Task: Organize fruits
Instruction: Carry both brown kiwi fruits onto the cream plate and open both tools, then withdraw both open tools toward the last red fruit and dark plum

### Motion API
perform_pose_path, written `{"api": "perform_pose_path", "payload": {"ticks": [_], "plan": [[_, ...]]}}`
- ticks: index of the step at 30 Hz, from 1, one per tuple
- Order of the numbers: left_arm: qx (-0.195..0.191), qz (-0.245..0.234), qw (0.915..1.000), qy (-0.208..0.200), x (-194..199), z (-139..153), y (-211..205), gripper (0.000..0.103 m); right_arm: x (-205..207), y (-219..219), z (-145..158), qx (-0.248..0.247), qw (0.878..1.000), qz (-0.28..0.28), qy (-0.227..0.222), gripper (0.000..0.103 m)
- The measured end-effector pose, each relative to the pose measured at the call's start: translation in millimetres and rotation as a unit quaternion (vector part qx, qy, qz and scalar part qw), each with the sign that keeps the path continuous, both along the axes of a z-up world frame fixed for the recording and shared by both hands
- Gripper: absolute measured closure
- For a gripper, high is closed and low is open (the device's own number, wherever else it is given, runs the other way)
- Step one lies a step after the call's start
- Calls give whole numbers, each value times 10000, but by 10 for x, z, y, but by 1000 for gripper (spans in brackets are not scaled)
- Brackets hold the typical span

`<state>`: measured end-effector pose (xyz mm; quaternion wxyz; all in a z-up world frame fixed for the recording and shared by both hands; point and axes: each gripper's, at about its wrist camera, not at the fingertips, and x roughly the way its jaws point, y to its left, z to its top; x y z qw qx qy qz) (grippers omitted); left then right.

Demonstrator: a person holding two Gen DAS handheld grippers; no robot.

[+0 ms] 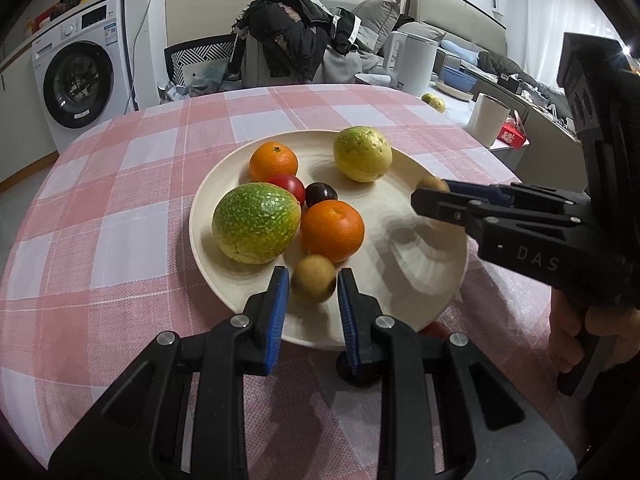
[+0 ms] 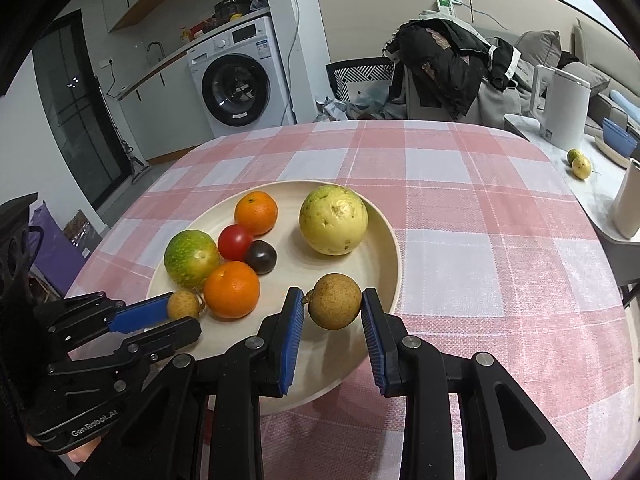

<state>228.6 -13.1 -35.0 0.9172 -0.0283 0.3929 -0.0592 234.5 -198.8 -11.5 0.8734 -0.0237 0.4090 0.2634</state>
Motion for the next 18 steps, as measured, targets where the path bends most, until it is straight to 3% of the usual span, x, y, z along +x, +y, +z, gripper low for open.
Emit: {"api": "perform_pose_path", "payload": {"ticks": [2, 5, 8, 10, 12, 15, 17, 18], "plan": [[-36, -24, 10000, -13, -37, 22, 2, 81, -36, -28, 37, -13, 9999, -71, -110, 68], [-82, -57, 9999, -44, -118, 65, 20, 78, -120, -93, 97, 4, 9996, -100, -255, 53], [-47, -3, 9998, -168, -271, 129, 32, 57, -214, -168, 135, -54, 9993, -142, -332, 50], [-19, 71, 9994, -336, -400, 188, 56, 33, -277, -216, 146, -76, 9994, -137, -313, 38], [20, 178, 9987, -478, -533, 253, 78, 20, -356, -250, 170, -46, 9995, -82, -300, 17], [88, 195, 9980, -588, -699, 339, 94, 18, -487, -301, 215, -25, 9996, -23, -267, 6], [143, 224, 9978, -601, -782, 377, 93, 10, -555, -315, 239, -25, 9998, 26, -194, 3], [159, 246, 9976, -631, -826, 396, 93, 1, -578, -315, 243, -16, 9998, 49, -170, 0]]}}
